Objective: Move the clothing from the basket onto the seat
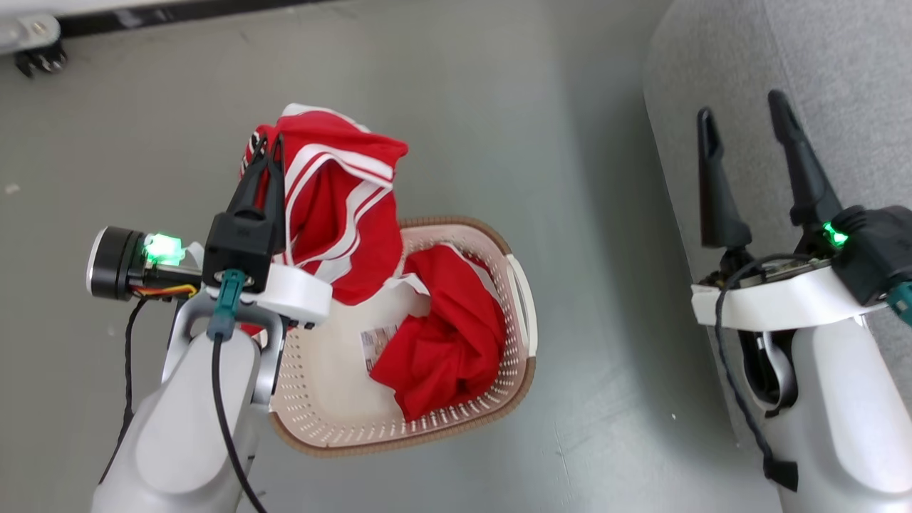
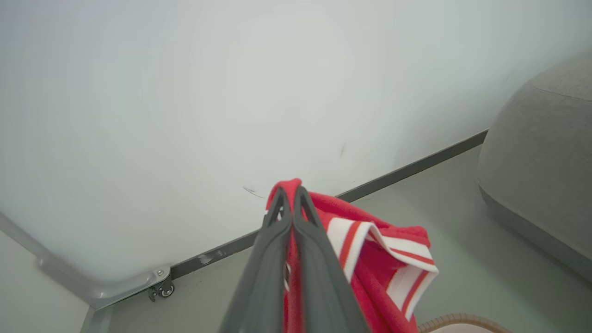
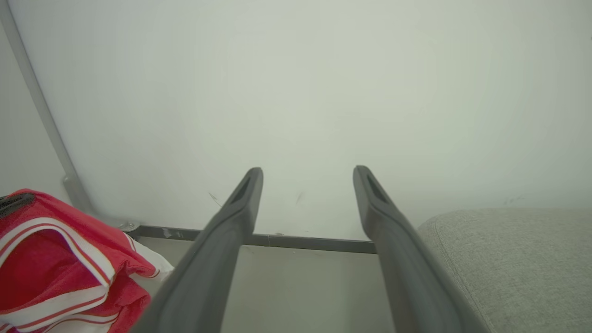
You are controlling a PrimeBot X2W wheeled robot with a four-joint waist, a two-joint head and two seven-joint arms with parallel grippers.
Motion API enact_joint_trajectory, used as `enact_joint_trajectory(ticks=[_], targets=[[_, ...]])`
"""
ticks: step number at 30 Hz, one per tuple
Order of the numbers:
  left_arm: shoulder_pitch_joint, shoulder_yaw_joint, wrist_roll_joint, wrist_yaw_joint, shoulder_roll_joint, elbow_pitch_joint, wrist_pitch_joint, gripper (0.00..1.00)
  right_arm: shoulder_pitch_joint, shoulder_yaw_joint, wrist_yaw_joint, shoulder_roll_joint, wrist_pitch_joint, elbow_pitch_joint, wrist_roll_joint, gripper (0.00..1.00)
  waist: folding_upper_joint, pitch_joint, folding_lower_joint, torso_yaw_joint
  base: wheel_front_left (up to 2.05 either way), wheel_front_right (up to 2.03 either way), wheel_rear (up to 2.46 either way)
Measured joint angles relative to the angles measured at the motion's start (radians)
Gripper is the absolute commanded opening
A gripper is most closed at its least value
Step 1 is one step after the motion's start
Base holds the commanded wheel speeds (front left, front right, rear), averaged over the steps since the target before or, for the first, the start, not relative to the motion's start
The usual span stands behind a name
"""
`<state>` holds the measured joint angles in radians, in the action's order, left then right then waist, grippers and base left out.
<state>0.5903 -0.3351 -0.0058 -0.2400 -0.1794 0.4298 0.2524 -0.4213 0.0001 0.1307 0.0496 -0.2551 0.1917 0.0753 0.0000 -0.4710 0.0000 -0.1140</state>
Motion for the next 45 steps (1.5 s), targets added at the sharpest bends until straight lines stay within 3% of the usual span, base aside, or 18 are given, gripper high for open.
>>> enact_joint_trajectory(ticks=[20,29,45], targets=[[-0.071,-0.01,-0.02,0.064,-0.066,-0.129,0.0,0.0,0.096,0.112,0.0,0.028,0.0,0.119,-0.052,1.0,0.0,0.202,0.0,0.047,0.0,0.0,0.0],[-0.074,-0.061,-0.018,0.123,-0.066,-0.184,0.0,0.0,0.136,0.219,0.0,0.054,0.011,0.177,-0.048,1.0,0.0,0.284,0.0,0.059,0.0,0.0,0.0],[-0.074,-0.141,-0.016,0.207,-0.061,-0.283,0.003,0.0,0.138,0.426,0.0,0.131,0.08,0.226,0.116,1.0,0.0,0.399,0.0,0.067,0.0,0.0,0.0]])
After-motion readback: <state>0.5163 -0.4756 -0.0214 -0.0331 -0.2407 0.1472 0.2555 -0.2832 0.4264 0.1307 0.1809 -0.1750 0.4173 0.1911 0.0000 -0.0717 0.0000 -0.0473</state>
